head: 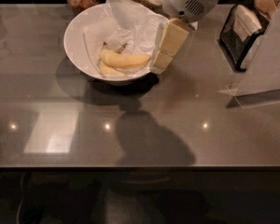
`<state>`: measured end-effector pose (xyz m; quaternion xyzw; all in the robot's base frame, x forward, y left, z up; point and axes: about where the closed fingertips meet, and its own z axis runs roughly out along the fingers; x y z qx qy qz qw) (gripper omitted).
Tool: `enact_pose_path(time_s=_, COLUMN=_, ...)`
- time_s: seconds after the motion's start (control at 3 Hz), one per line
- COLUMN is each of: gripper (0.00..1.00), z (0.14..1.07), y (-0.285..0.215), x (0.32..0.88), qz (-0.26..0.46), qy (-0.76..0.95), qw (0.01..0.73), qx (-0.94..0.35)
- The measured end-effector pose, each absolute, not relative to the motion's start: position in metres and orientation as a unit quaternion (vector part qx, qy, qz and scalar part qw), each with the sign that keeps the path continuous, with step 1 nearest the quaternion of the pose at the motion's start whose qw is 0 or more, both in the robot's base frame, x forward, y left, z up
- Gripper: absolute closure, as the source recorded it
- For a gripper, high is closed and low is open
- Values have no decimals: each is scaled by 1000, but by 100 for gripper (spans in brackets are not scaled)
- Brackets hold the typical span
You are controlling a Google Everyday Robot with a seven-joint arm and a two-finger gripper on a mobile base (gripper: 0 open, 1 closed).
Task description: Pick banana from white bowl
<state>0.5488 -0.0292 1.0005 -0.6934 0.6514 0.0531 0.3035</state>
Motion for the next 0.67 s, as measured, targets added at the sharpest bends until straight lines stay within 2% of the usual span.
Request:
enact_pose_path(time_s=0.33, gripper=0, z=994, y=-33, x=558, qz=42, qy=654, qw=300, qx=-693)
enact_pose_path(time_s=0.67, gripper=0, z=978, y=-23, x=591, qz=46, qy=651, qw=300, qx=-696)
